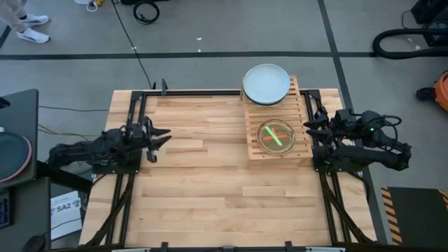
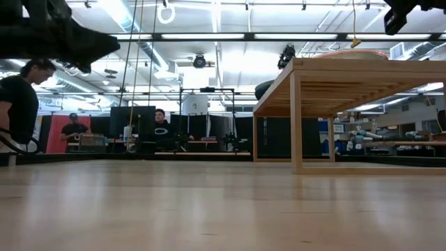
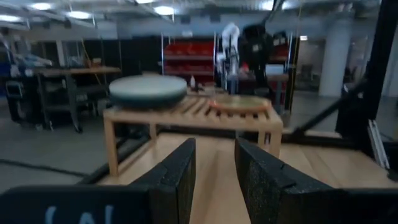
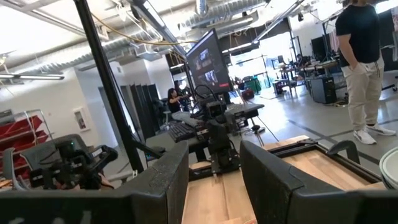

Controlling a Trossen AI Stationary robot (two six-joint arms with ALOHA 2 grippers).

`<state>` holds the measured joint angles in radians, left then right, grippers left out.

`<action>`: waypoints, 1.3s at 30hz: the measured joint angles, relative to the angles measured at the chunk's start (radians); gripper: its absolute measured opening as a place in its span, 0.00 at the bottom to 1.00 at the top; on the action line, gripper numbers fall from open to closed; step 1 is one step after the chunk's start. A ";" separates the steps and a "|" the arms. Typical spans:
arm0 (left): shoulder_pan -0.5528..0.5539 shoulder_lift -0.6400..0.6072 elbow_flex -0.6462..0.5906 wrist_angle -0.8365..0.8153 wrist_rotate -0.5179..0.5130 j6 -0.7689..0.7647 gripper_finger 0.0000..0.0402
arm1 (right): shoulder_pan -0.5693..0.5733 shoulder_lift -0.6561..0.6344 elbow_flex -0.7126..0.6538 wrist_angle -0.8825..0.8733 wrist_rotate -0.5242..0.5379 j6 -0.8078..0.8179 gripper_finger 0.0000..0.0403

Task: Place and stack plates onto a shelf
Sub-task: Return to Home Position

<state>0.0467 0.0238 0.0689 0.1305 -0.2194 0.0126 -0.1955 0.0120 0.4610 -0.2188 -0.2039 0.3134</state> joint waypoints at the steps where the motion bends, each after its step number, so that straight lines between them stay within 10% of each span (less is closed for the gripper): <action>1: 0.015 0.001 0.000 -0.019 0.019 -0.007 0.29 | 0.000 0.000 0.000 -0.001 0.000 0.000 0.37; 39: 0.061 0.011 -0.061 -0.092 0.109 -0.080 0.30 | 0.000 0.001 -0.148 0.118 -0.052 -0.028 0.37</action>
<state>0.1078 0.0345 0.0082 0.0380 -0.1104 -0.0673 -0.1955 0.0128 0.3125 -0.1004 -0.2562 0.2851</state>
